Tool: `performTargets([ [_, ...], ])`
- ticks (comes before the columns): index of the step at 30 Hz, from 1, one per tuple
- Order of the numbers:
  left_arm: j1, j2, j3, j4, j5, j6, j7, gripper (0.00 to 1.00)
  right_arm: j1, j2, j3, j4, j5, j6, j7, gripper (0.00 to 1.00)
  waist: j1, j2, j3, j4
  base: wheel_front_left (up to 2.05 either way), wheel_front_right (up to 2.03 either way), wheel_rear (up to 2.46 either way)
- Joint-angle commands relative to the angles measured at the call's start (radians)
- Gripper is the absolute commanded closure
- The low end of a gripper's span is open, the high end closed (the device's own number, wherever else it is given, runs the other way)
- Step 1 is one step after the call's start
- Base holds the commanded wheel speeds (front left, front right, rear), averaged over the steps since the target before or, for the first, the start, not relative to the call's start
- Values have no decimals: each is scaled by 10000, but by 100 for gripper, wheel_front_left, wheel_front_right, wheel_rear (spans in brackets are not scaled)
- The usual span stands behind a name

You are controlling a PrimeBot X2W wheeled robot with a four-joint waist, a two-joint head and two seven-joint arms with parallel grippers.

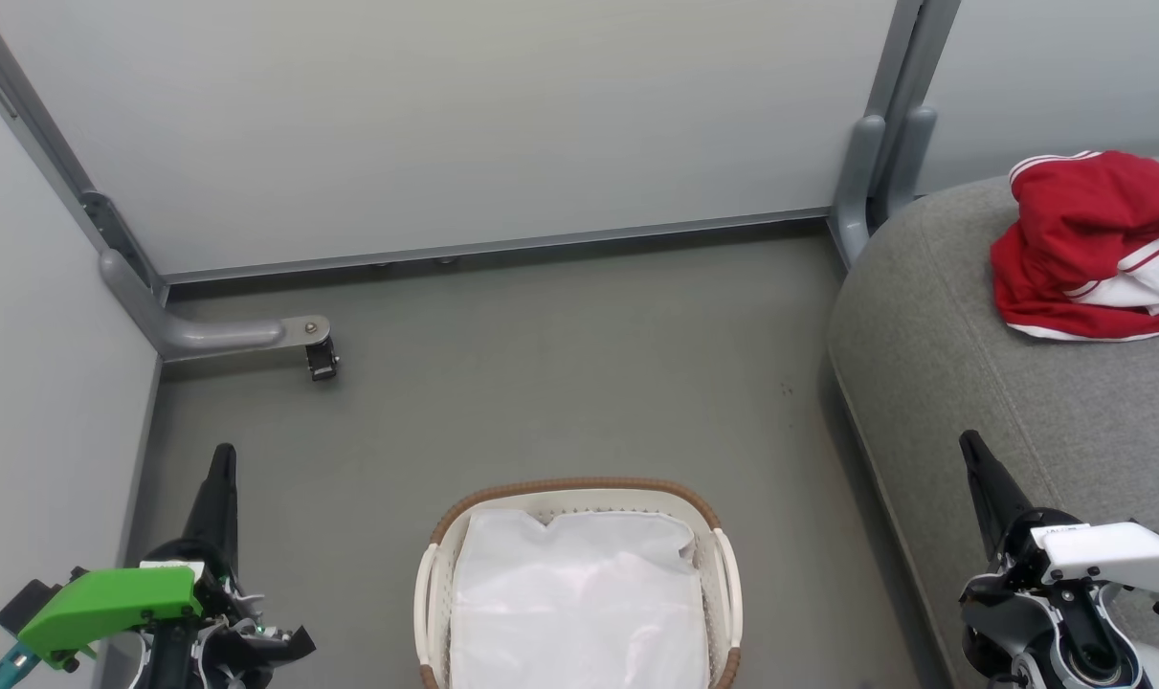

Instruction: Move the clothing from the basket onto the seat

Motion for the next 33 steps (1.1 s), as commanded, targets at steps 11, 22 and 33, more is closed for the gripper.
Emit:
performTargets([
  [11, -96, 53, 27, -23, -25, -44, 38, 100, -79, -18, -55, -34, -17, -3, 30, 100, 0, 0, 0, 0, 0, 0, 0],
  [22, -96, 53, 27, -23, -24, -44, 39, 100, -81, -9, -71, -33, -22, -3, 53, 100, 0, 0, 0, 0, 0, 0, 0],
  [33, -96, 52, 28, -24, -23, -44, 40, 100, -82, 3, -84, -32, -39, -3, 65, 100, 0, 0, 0, 0, 0, 0, 0],
])
